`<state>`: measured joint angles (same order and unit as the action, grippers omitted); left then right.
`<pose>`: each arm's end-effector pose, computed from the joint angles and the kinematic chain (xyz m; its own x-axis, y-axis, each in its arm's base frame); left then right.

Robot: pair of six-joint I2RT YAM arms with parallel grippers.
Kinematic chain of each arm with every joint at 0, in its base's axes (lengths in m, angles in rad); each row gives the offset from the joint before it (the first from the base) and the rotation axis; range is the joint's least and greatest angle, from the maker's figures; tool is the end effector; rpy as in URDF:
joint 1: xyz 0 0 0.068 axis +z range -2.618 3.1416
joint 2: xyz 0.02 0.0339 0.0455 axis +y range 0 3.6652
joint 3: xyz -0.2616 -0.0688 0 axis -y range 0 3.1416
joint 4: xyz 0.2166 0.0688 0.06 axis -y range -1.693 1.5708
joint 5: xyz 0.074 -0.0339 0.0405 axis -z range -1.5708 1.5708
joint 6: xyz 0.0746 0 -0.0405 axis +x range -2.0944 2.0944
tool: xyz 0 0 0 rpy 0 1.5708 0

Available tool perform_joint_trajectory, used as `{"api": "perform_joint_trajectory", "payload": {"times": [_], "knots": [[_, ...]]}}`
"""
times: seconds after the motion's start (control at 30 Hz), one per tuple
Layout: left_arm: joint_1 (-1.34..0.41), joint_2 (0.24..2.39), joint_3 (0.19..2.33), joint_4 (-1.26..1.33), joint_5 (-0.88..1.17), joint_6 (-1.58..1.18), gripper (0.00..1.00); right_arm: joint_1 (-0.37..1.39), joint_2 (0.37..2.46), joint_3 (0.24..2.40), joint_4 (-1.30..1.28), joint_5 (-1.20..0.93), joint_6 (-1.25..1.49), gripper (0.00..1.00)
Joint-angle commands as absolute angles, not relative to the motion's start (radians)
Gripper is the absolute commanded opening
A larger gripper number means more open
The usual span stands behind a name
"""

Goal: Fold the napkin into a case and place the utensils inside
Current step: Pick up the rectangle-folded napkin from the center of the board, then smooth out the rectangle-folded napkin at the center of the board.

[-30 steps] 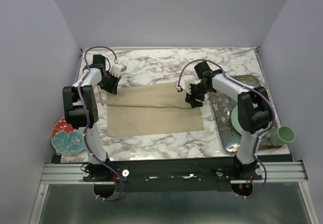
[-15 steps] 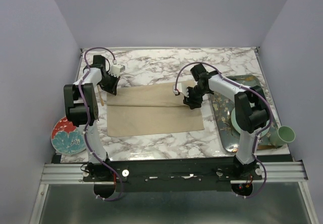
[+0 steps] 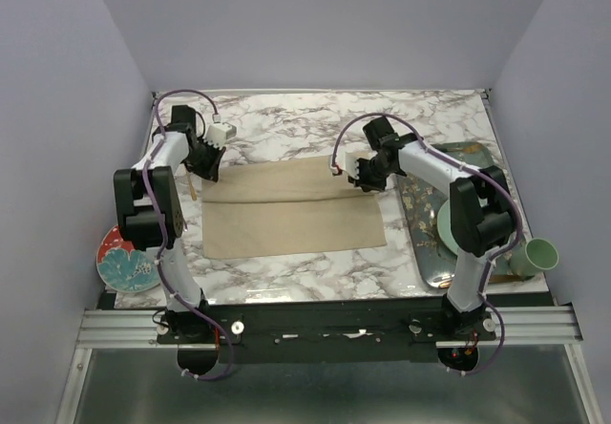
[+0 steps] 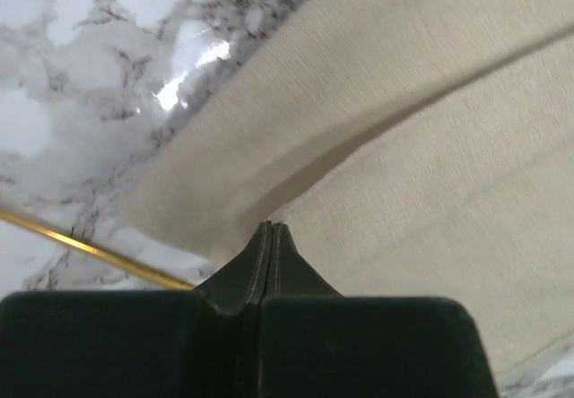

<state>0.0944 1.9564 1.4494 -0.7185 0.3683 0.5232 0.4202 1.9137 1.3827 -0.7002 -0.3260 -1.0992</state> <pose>0.3863 0.0096 0.1681 -0.7948 0.3930 -0.4625 0.4970 0.8588 -0.1243 0.3311 0.1741 0.1655 0.0399 -0.9065 -0.4203 -0.9867 0.0305 -0.1596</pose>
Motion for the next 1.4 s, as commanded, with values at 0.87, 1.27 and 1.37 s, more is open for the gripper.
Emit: {"api": "perform_joint_trajectory", "payload": {"times": [0.87, 1.27, 1.37], "knots": [[0.104, 1.447, 0.923, -0.808, 0.382, 0.973, 0.00, 0.471, 1.758, 1.270, -0.854, -0.331, -1.034, 0.01], [0.106, 1.261, 0.850, -0.920, 0.299, 1.084, 0.00, 0.503, 1.651, 1.192, -0.985, -0.387, -0.994, 0.01], [0.104, 1.255, 0.815, -0.922, 0.296, 1.097, 0.00, 0.531, 1.657, 1.135, -0.931, -0.377, -0.977, 0.01]]}}
